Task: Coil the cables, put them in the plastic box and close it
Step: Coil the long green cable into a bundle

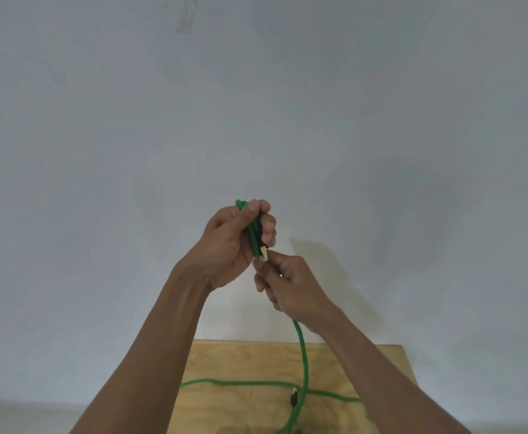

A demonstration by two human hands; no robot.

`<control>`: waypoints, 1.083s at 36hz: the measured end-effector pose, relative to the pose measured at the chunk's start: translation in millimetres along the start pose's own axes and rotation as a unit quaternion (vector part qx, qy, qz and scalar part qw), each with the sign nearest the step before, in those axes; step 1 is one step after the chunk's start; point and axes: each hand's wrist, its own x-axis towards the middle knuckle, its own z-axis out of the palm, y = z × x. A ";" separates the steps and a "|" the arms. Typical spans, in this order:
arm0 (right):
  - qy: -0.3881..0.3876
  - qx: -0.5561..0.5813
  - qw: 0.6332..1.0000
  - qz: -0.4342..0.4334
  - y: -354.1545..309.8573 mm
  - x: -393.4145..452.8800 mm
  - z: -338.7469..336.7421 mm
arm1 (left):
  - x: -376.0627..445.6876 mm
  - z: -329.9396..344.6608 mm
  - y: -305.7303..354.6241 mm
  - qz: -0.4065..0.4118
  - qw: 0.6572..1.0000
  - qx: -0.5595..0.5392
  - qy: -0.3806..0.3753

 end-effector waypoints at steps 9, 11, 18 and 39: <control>0.009 -0.075 0.997 0.002 1.8 -7.7 3.7 | 4.5 -8.9 -6.7 0.022 0.989 0.136 0.049; 0.017 -0.112 0.993 -0.012 1.7 -8.8 1.5 | 4.6 -13.8 -4.9 0.028 0.971 0.229 0.063; 0.000 -0.246 0.963 -0.106 -39.7 1.7 -30.3 | -13.9 -18.0 -15.2 -0.055 0.931 0.361 0.006; -0.032 0.134 0.987 -0.086 -4.4 39.0 -45.8 | -32.3 26.0 -20.3 -0.177 0.976 -0.061 -0.111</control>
